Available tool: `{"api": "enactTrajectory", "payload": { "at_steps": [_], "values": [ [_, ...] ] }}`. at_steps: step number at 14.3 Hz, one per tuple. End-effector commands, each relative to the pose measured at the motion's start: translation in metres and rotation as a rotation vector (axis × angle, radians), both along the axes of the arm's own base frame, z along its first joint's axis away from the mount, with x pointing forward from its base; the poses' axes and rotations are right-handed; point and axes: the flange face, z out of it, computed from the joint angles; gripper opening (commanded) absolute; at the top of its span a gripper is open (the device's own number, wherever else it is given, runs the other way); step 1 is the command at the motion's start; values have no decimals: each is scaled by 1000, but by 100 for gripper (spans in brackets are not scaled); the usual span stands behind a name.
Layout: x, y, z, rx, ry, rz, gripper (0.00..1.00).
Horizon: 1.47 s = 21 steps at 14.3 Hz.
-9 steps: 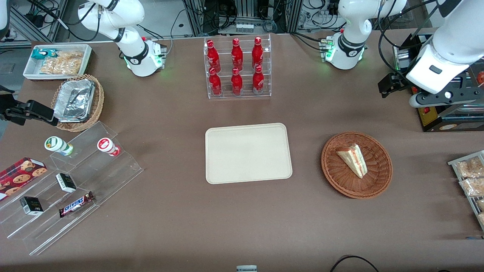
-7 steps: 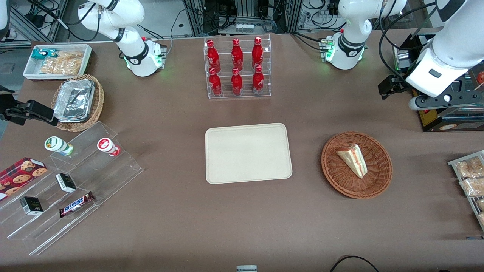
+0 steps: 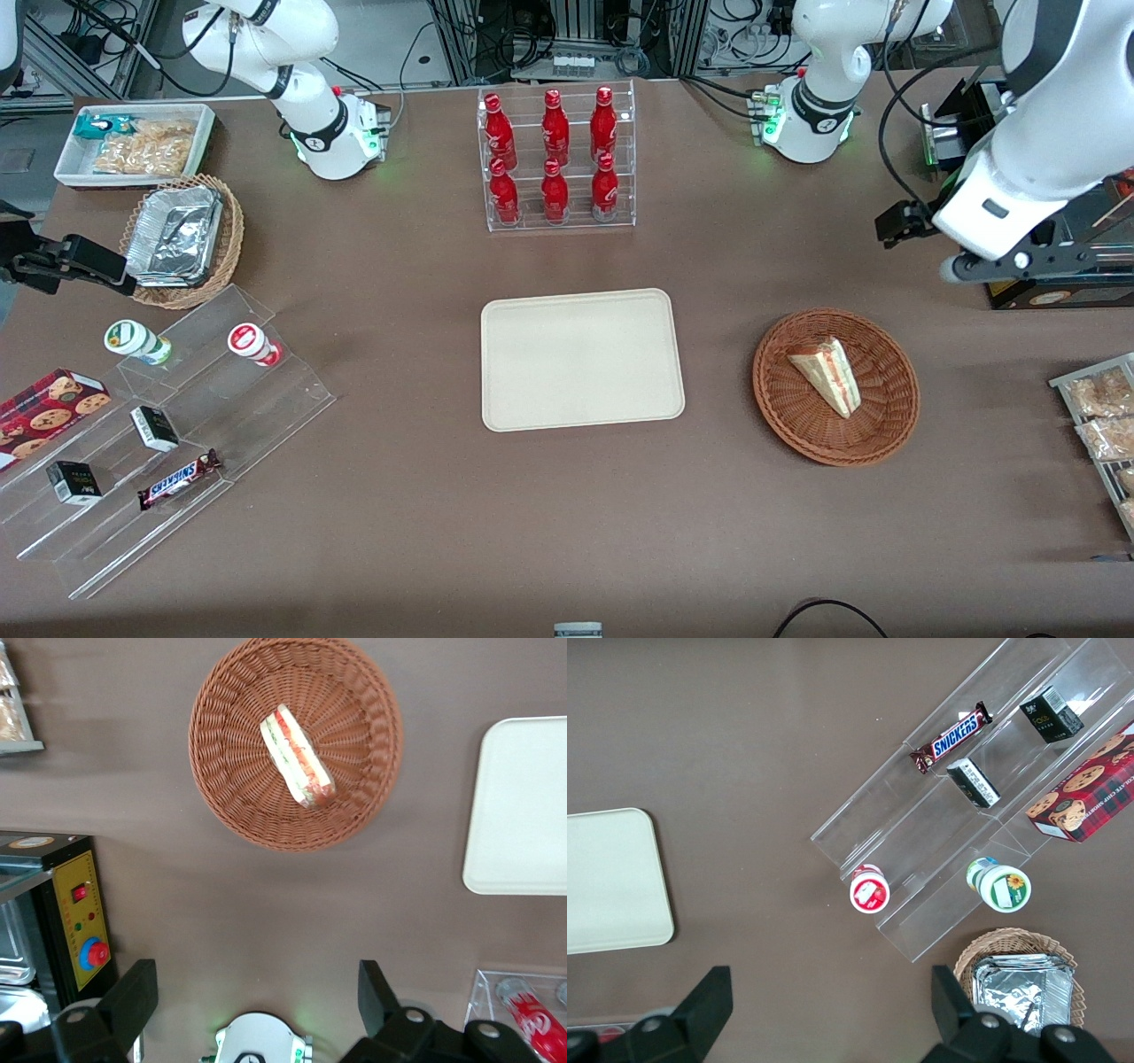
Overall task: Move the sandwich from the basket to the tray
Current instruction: 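Move the left gripper down over the sandwich in the wicker basket, then close the left gripper on the wrapped sandwich wedge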
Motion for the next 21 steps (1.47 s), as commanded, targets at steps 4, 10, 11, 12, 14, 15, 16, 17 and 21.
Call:
{"api": "enactTrajectory", "payload": {
  "at_steps": [4, 10, 11, 12, 14, 15, 16, 17, 21],
  "values": [
    [5, 49, -151, 1, -9, 90, 100],
    [17, 38, -240, 36, -88, 496, 100],
    [19, 36, -247, 35, -91, 519, 100],
    [21, 34, -256, 26, -99, 541, 100],
    [25, 30, -276, 16, -108, 561, 100],
    [24, 28, -286, 12, -110, 558, 100],
    [23, 27, -291, 4, -120, 559, 100],
    [22, 26, -301, -1, -121, 560, 100],
    [19, 20, -313, -6, -128, 577, 100]
  ]
}}
